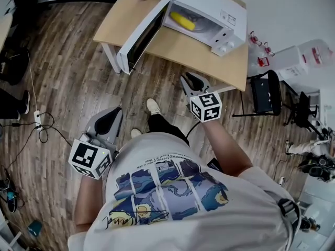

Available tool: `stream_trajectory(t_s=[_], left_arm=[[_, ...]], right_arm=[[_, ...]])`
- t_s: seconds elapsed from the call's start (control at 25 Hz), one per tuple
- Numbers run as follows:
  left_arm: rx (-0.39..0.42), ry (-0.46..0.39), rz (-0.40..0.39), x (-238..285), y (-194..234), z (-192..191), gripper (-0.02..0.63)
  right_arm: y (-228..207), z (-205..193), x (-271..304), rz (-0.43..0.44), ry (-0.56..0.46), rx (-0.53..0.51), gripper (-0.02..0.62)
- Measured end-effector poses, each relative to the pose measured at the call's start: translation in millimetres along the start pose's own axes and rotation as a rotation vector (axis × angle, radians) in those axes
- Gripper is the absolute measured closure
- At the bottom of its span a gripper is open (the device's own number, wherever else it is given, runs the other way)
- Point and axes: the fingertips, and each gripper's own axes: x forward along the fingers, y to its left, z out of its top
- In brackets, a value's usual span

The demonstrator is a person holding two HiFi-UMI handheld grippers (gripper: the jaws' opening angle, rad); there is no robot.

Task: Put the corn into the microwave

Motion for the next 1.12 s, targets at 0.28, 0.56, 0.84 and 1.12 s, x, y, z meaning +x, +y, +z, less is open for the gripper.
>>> stream_trajectory(t_s=[0.28, 0.56, 0.84, 1.12], left_arm=[[-0.009, 0.000, -0.011, -11, -5, -12, 0.598], [-0.005, 0.001, -0.021, -16, -7, -18, 0.598], [0.000, 0.003, -0.014, -24, -11, -24, 0.598], [-0.004, 0.007, 0.006, -29, -10, -27, 0.598]], right_arm=[[34, 6, -23, 0.055, -0.009, -0.011, 0.565], [61, 15, -39, 0.098, -0.019, -0.038, 0.583], [85, 14, -47, 0.154, -0.009, -0.058, 0.586], [106, 28, -49, 0.218, -0.017, -0.078, 0.586]])
